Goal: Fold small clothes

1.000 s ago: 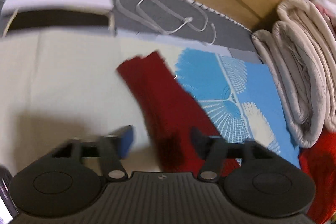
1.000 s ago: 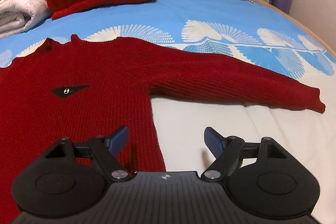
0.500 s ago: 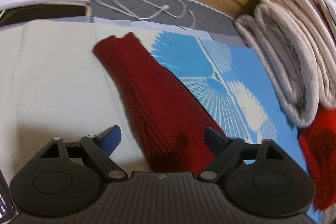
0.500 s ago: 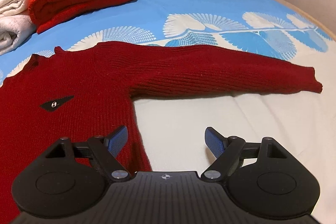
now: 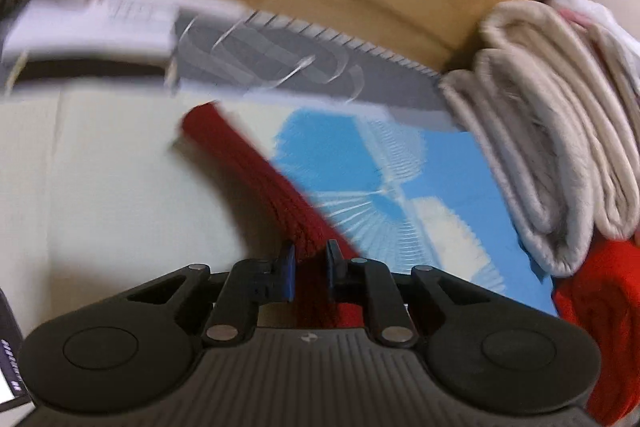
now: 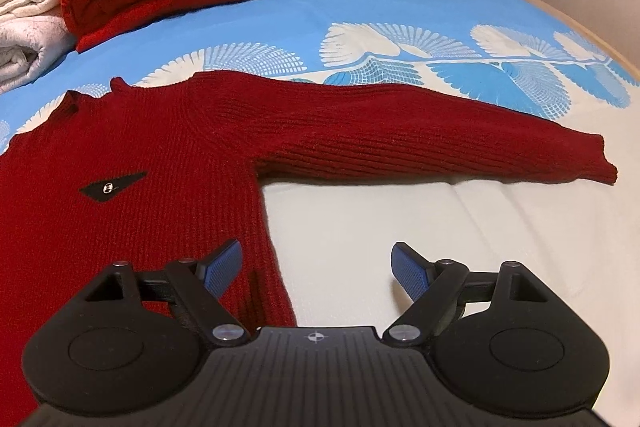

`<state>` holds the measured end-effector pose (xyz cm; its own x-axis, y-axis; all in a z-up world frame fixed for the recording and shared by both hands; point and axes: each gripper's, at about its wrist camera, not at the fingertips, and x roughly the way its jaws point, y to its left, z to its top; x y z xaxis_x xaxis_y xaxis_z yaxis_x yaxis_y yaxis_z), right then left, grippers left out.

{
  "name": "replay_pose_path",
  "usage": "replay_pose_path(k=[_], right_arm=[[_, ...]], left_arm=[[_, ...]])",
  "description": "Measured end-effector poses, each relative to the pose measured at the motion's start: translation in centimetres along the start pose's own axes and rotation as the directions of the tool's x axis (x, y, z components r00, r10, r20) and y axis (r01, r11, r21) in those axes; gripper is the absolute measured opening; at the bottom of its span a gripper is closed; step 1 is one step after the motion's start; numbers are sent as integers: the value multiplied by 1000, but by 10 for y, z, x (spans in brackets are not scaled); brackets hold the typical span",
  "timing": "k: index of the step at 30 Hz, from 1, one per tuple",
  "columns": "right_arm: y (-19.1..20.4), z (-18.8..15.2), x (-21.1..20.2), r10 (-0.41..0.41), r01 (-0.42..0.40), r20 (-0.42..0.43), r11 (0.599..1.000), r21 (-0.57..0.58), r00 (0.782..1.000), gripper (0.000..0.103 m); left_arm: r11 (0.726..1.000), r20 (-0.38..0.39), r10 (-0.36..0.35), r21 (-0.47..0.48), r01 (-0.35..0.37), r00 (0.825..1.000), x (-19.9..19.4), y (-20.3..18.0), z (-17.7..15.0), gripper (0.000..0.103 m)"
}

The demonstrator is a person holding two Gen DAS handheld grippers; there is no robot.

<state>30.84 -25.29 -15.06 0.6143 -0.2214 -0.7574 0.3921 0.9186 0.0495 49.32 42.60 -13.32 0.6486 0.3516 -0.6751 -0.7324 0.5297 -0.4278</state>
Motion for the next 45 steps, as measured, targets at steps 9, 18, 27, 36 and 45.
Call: replay_pose_path(k=[9,18,27,36,45], right_arm=[[2,4,-12,41,-41,31,999,5,999,83],[-7,7,-18,72,-73,32,997,26,997,83],[-23,11,-29,205,-209,46,972,109,978,83],[21,44,-1,408,-392,-46,898,198,912,83],[115,115,102,341,-310,-97,920,240,935,83]], left_arm=[[835,-33,-392,407,370,920,-139,-176,-114,15],[281,-341,-281,864,417,897,-183,-233,-392,96],[507,-265,8,832,225,964,-177,-126,-272,100],[608,-177,7,782,136,984,-136,-65,-203,103],[549,-326,-78,775,313,942,-57,-109,-193,103]])
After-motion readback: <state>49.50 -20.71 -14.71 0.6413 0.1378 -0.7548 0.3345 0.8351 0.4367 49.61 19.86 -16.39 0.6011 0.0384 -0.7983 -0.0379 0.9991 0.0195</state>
